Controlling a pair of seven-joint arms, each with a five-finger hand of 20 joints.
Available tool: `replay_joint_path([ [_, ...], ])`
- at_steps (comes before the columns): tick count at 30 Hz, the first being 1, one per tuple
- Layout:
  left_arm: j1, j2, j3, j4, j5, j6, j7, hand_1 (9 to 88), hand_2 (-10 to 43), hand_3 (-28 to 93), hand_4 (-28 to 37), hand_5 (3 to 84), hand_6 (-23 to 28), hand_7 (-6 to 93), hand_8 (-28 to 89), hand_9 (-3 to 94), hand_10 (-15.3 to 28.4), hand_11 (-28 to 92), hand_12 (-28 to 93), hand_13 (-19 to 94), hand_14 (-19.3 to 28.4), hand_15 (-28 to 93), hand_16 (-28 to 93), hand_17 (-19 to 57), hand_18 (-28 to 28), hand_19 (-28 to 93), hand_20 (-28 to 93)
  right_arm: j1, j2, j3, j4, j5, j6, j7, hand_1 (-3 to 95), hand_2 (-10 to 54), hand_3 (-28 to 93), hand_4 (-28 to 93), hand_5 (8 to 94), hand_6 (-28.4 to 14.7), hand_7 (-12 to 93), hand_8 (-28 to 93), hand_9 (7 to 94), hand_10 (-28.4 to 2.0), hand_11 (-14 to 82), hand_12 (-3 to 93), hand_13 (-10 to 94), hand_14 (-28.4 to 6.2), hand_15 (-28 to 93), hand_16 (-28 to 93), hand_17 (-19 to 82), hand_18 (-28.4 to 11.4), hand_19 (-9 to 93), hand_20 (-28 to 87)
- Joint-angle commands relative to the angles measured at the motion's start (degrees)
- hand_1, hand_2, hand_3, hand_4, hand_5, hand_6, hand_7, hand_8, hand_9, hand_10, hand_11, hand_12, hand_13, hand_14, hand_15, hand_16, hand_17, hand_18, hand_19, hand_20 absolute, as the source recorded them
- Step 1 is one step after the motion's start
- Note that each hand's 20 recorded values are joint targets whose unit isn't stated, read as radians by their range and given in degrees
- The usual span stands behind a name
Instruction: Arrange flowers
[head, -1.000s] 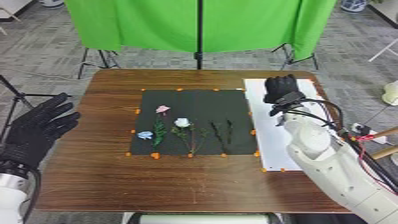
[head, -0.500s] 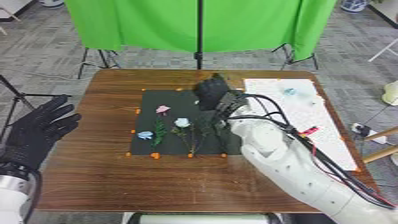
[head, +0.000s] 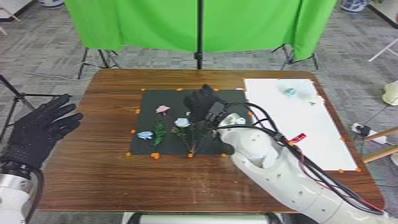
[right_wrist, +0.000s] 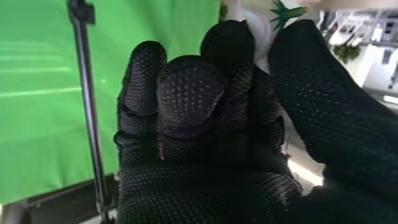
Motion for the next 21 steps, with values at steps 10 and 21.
replay_joint_path([
  [10, 0.1, 0.37, 0.04, 0.75, 0.18, -0.48, -0.86, 25.4, 5.0, 73, -27.2, 37.5, 3.2, 16.5, -11, 32.1, 12.5, 20, 9, 29, 13.8, 44, -4, -6.2, 21.4, 53, 9, 0.3, 1.8, -1.2, 1.4, -2.7, -3.7, 1.2, 45.5, -9.5, 84, -28, 61.7, 4.4, 66, -3, 78.2, -3.1, 37.4, 52.7, 71, -1.8, 69, 36, 27, -14.0, 72, 36],
  [21, 0.5, 0.23, -0.7, 0.58, 0.13, -0.02, -0.85, 25.4, 5.1, 73, -27.1, 37.5, 3.3, 16.4, -11, 32.0, 12.4, 20, 9, 29, 13.8, 44, -4, -6.2, 21.4, 53, 9, -1.1, 2.4, 2.0, -2.1, 0.0, -7.7, -1.2, 39.0, -9.5, 82, -28, 57.2, 4.2, 64, -1, 71.5, -4.2, 40.4, 50.2, 66, -3.0, 71, 31, 25, -14.3, 71, 36],
])
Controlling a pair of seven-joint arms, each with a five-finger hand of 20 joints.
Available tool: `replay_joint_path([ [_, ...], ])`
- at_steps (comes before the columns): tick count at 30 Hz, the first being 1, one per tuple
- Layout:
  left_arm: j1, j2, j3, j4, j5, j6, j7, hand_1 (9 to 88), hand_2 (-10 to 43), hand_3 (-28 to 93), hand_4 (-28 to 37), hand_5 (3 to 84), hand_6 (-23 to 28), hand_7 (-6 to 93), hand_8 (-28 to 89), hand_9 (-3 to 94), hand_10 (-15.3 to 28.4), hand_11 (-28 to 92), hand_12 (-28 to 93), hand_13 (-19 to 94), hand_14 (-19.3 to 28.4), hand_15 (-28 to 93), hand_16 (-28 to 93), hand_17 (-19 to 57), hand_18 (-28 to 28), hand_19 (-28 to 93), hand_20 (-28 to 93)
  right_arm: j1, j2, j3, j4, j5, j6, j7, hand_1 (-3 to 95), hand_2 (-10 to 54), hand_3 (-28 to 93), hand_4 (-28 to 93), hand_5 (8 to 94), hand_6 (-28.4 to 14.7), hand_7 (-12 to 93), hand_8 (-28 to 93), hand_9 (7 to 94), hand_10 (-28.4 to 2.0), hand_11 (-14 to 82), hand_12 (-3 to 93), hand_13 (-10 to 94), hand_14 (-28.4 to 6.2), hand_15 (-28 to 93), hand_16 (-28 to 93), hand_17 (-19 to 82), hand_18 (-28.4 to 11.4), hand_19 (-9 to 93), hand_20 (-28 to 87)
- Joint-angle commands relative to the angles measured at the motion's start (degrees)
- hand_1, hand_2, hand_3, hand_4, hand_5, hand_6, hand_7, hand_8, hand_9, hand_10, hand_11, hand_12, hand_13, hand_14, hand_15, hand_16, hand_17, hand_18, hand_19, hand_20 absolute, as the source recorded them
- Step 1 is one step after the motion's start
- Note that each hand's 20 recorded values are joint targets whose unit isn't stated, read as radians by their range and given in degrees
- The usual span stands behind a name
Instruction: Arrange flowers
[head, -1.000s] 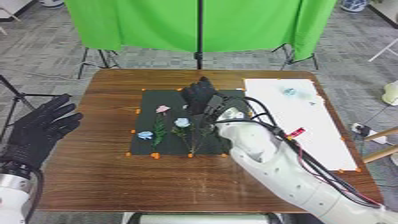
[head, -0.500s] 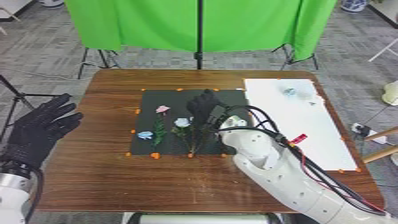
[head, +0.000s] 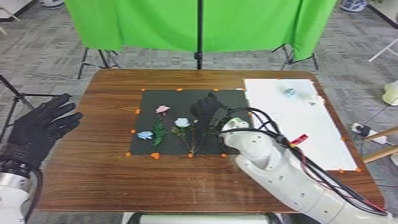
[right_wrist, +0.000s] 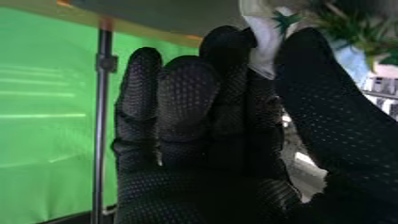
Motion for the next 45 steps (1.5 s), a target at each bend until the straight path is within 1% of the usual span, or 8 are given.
replay_joint_path([
  [1, 0.7, -0.26, -0.36, 0.31, 0.13, -0.02, -0.49, 25.4, 5.1, 73, -27.1, 37.5, 3.3, 16.4, -11, 32.0, 12.4, 20, 9, 29, 13.8, 44, -4, -6.2, 21.4, 53, 9, -0.8, 0.9, 2.5, -3.2, 1.7, -1.7, -1.5, 38.2, -9.5, 82, -28, 56.8, 4.1, 64, -1, 71.0, -4.6, 41.1, 49.5, 66, -3.1, 72, 30, 24, -14.5, 71, 37],
  [7, 0.9, -0.37, -0.39, 0.25, 0.15, 0.08, -0.43, 25.4, 5.1, 73, -26.9, 37.5, 3.3, 16.5, -11, 31.9, 12.4, 21, 9, 29, 13.9, 44, -4, -6.3, 21.4, 53, 9, -2.3, 0.8, 4.8, -6.1, 5.6, -3.0, -2.8, 30.9, -9.5, 82, -28, 56.9, 3.3, 61, 0, 67.5, -7.6, 53.5, 35.5, 64, -4.5, 73, 29, 23, -15.2, 71, 38],
  [14, 1.0, -0.52, -0.29, 0.08, 0.15, 0.15, -0.29, 25.3, 5.1, 73, -26.8, 37.3, 3.3, 16.4, -11, 31.6, 12.2, 20, 9, 28, 13.9, 44, -4, -6.4, 21.4, 53, 9, -3.6, 1.6, 7.9, -8.1, 5.8, -3.1, -2.3, 26.8, -9.1, 83, -28, 57.6, 3.3, 57, -2, 66.7, -8.3, 54.7, 32.7, 63, -5.3, 74, 29, 23, -15.5, 71, 38],
  [20, 2.1, -0.9, -1.0, -0.36, 0.08, 0.52, 0.28, 25.1, 5.1, 73, -26.4, 37.0, 3.1, 16.4, -11, 31.4, 11.9, 20, 9, 28, 13.9, 44, -4, -6.5, 21.3, 53, 9, -3.7, 4.4, 14.7, -3.9, 7.4, -0.5, 4.2, 26.9, -4.6, 88, -28, 51.0, 2.1, 55, -4, 59.1, -9.4, 51.7, 29.0, 56, -5.9, 72, 25, 23, -15.7, 72, 37],
  [22, 2.7, -1.1, -1.31, -0.63, 0.04, 0.68, 0.61, 25.1, 5.0, 73, -26.2, 36.9, 3.0, 16.3, -11, 31.4, 11.9, 20, 9, 28, 13.9, 44, -4, -6.5, 21.3, 53, 9, -3.8, 5.6, 17.0, -0.5, 7.7, 3.9, 6.4, 25.4, -3.9, 92, -27, 46.0, 1.4, 52, -21, 51.8, -9.9, 47.9, 25.2, 50, -6.1, 69, 21, 22, -15.7, 72, 35],
  [26, 2.8, -1.27, -1.32, -0.64, 0.01, 0.78, 0.63, 25.3, 5.0, 73, -26.1, 36.8, 3.0, 16.3, -11, 31.2, 11.8, 20, 9, 28, 13.9, 44, -4, -6.5, 21.3, 53, 9, -2.6, 10.1, 17.9, 4.7, 9.3, 9.1, 12.8, 25.9, -5.8, 93, -28, 40.0, 0.3, 50, -24, 44.8, -9.9, 40.6, 21.6, 44, -6.0, 58, 15, 20, -15.8, 69, 33],
  [35, 2.8, -1.28, -1.31, -0.66, 0.02, 0.55, 0.62, 25.3, 4.9, 72, -25.8, 36.6, 3.1, 16.0, -10, 31.0, 11.8, 20, 9, 27, 14.1, 44, -4, -6.6, 21.2, 53, 8, -5.4, 14.8, 24.6, 6.5, 10.7, -3.7, 19.6, 22.7, -9.5, 90, -28, 26.3, -4.3, 31, -17, 29.0, -11.9, 17.8, 17.7, 22, -11.5, 26, 11, 11, -16.9, 51, 17],
  [45, 2.7, -1.06, -1.23, -0.47, 0.1, 0.4, 0.46, 25.5, 4.8, 72, -25.7, 36.6, 3.1, 15.7, -10, 30.9, 11.9, 20, 9, 27, 14.4, 44, -4, -6.7, 21.2, 53, 8, -5.9, 15.5, 25.6, 9.3, 10.5, -8.7, 22.0, 21.8, -9.5, 89, -28, 23.8, -4.1, 28, -15, 27.4, -11.4, 14.3, 19.3, 26, -11.9, 18, 14, 7, -19.4, 50, 14],
])
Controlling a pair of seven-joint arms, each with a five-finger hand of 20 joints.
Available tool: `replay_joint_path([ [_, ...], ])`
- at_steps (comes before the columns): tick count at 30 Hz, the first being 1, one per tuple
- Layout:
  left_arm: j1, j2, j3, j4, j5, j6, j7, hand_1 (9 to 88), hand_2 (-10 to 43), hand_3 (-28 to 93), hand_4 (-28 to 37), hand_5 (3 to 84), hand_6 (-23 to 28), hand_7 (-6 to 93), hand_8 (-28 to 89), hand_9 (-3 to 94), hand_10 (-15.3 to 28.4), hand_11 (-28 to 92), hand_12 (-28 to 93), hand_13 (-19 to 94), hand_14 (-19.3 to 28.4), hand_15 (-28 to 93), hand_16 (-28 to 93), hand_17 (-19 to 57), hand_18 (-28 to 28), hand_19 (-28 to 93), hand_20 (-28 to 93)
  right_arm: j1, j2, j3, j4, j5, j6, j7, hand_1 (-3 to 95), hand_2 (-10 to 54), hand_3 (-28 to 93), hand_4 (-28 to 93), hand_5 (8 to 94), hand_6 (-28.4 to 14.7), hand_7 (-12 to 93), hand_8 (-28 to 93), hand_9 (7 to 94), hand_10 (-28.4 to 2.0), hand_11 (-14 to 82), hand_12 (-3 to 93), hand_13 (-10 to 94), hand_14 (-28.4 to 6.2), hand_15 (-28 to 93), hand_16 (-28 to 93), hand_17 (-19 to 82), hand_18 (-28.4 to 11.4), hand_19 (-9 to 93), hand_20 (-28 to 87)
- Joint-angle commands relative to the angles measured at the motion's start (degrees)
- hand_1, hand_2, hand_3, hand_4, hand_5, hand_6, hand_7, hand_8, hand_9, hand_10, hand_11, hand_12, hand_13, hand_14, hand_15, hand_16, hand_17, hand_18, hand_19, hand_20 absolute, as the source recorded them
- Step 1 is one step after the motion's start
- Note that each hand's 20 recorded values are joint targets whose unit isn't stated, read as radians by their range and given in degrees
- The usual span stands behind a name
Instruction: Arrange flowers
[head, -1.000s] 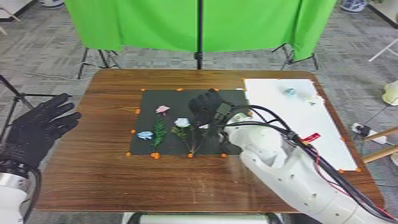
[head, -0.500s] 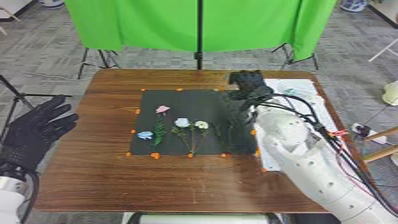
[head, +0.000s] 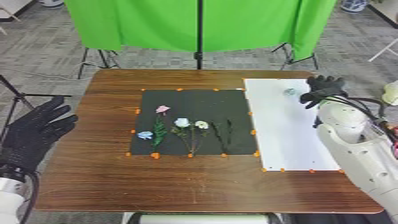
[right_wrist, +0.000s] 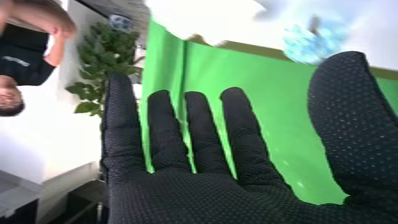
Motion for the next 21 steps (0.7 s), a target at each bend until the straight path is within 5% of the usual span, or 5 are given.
replay_joint_path([
  [1, 0.6, -0.37, 0.04, 0.15, 0.12, 0.12, -0.43, 25.4, 4.8, 72, -25.6, 36.6, 3.1, 15.8, -10, 31.0, 11.9, 20, 9, 27, 14.4, 44, -4, -6.7, 21.2, 53, 8, -0.6, 0.4, -0.2, 2.7, -0.7, 0.4, 2.2, 21.9, -9.5, 89, -28, 23.9, -4.1, 28, -15, 27.7, -11.3, 14.5, 19.2, 27, -11.7, 18, 14, 7, -19.6, 50, 14],
  [6, 0.5, -0.5, 0.05, 0.23, 0.34, -0.41, -0.72, 25.5, 4.8, 72, -25.6, 36.7, 3.2, 15.7, -10, 30.9, 12.0, 21, 9, 27, 14.5, 44, -4, -6.7, 21.3, 53, 8, -0.6, 0.2, -0.2, 4.6, -0.3, 1.5, 1.3, 26.2, -9.5, 90, -28, 30.8, -1.6, 30, -19, 39.7, -8.9, 19.9, 16.4, 42, -6.5, 29, 14, 11, -19.4, 51, 14],
  [12, 0.2, -0.3, 0.17, 0.34, 0.3, -0.4, -0.78, 25.7, 4.7, 72, -25.6, 36.8, 3.3, 15.5, -10, 31.0, 12.0, 20, 9, 27, 14.5, 44, -4, -6.7, 21.3, 53, 8, -1.4, 0.4, -2.0, 7.1, -1.4, 12.9, -3.3, 36.3, -8.0, 90, -28, 46.0, 3.8, 34, -21, 57.0, -5.6, 26.1, 16.0, 55, -2.8, 38, 15, 17, -16.4, 60, 17],
  [15, 0.2, -0.18, 0.27, 0.44, 0.24, -0.5, -0.76, 25.7, 4.7, 72, -25.5, 36.8, 3.3, 15.5, -10, 31.0, 12.1, 21, 9, 27, 14.6, 44, -5, -6.7, 21.2, 53, 8, -2.0, 1.0, -3.1, 6.8, -1.2, 17.8, -4.5, 45.3, -6.8, 79, -28, 61.4, 6.5, 45, -13, 80.1, -2.2, 12.7, 35.5, 67, 0.4, 39, 30, 23, -13.9, 66, 21],
  [21, 0.3, -0.29, 0.12, 0.41, 0.35, -0.63, -0.9, 25.7, 4.8, 72, -25.6, 36.8, 3.3, 15.5, -10, 31.0, 12.0, 21, 9, 27, 14.6, 44, -5, -6.7, 21.3, 53, 8, -3.8, 1.4, -3.1, 2.4, -0.7, 22.5, -7.2, 47.1, -7.4, 80, -28, 70.3, 6.9, 46, -9, 87.9, -1.5, 16.6, 40.1, 75, 0.1, 49, 32, 27, -13.7, 72, 25],
])
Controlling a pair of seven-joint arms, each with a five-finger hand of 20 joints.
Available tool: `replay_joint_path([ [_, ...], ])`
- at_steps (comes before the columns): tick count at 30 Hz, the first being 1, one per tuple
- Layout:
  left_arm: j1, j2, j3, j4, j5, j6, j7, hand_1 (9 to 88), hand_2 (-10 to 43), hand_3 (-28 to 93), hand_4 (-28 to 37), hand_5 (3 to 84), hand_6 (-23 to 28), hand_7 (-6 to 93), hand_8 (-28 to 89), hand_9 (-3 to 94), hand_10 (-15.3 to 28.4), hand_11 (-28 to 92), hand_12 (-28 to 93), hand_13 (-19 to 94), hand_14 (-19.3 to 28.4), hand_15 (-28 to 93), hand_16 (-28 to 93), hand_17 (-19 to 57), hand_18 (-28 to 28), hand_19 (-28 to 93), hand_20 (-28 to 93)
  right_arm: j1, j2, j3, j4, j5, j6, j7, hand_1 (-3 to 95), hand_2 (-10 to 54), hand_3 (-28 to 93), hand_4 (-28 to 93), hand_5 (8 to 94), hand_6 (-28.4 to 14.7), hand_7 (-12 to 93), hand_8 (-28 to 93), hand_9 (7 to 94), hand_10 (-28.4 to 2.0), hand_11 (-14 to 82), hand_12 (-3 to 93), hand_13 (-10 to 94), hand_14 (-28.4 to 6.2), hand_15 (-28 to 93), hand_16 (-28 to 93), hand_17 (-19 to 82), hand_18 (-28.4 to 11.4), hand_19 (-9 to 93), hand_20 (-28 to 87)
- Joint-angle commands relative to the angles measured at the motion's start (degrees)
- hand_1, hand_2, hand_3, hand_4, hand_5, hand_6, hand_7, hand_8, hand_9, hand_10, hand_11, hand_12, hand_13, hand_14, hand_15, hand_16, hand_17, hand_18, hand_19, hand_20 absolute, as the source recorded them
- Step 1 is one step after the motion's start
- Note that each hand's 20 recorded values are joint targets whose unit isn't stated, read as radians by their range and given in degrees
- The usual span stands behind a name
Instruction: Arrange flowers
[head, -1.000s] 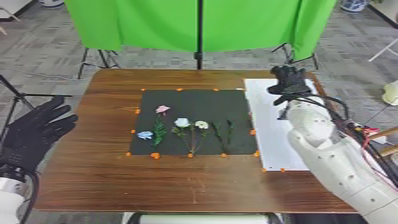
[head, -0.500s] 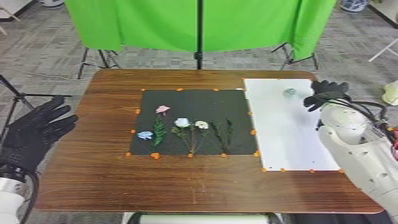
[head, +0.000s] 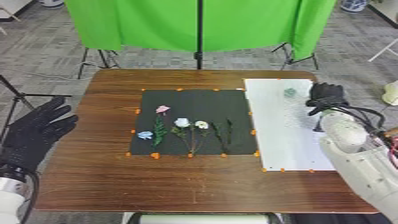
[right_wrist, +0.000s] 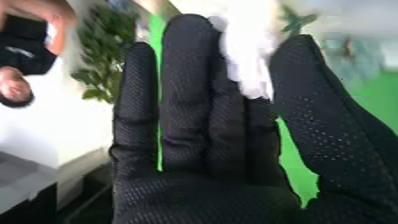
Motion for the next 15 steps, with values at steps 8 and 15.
replay_joint_path([
  [8, 0.2, -0.3, 0.4, 0.43, 0.24, -0.77, -0.92, 25.7, 4.8, 72, -25.5, 36.8, 3.3, 15.6, -10, 31.0, 12.0, 21, 9, 27, 14.6, 45, -5, -6.8, 21.3, 53, 8, 0.0, -2.8, -4.7, -14.5, -0.9, 7.0, -10.2, 46.5, -9.2, 83, -28, 72.7, 5.9, 45, -7, 89.6, -1.3, 17.4, 41.6, 76, -0.1, 52, 32, 28, -14.1, 73, 27],
  [15, -0.8, 0.02, 1.08, 0.77, 0.37, -0.89, -1.51, 25.7, 4.9, 72, -25.3, 36.7, 3.4, 15.6, -10, 30.9, 12.0, 21, 9, 27, 14.9, 45, -5, -6.8, 21.3, 53, 8, 5.2, -7.8, -11.9, -14.2, -5.8, 4.1, -16.6, 46.5, -9.2, 83, -28, 72.2, 5.9, 45, -7, 89.3, -1.2, 16.8, 42.9, 75, 0.0, 52, 33, 28, -14.1, 73, 28],
])
